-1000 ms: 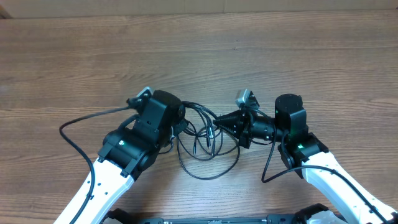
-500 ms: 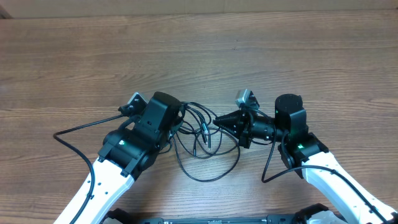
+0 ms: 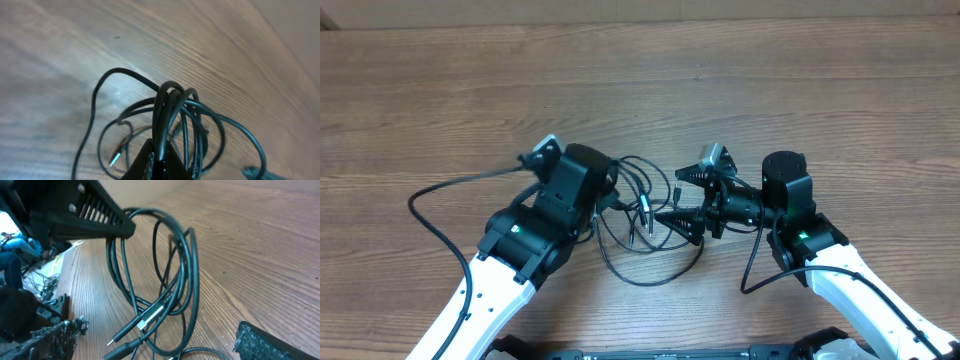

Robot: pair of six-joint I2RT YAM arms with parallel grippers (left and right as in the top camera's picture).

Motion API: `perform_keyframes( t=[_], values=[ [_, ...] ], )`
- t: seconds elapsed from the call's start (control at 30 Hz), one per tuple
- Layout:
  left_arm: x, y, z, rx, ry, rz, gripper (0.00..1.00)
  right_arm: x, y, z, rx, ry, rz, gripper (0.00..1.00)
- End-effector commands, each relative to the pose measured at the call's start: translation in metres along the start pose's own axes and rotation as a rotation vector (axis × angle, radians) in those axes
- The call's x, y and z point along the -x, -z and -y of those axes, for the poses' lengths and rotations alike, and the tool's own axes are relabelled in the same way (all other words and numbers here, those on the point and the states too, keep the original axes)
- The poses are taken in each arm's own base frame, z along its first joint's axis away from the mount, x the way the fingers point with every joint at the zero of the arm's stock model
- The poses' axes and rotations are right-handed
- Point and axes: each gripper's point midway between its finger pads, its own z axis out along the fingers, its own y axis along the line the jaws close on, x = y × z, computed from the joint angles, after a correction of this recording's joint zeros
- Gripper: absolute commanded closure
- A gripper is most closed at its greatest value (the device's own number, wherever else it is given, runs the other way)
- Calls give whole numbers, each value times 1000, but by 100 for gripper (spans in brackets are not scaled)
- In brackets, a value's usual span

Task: Untangle cables

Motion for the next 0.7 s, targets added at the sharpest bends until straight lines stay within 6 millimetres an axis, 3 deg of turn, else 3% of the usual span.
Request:
perform_keyframes(
  t=[0.0, 0.2, 0.33, 0.5, 0.67],
  values=[
    [-7, 2, 18, -88, -185, -50, 96, 5, 0, -1, -1, 17, 10, 0],
    [-20, 5, 35, -195, -412, -110, 96, 6, 0, -1, -1, 19, 12, 0],
    [-31, 8, 40, -247, -475, -158, 96, 6, 0, -1, 0, 20, 13, 2],
    [-36, 11, 47, -289, -475, -181, 96, 8, 0, -1, 0, 28, 20, 21],
    [-35, 12, 52, -312, -469, -178, 96, 8, 0, -1, 0, 28, 20, 57]
  ],
)
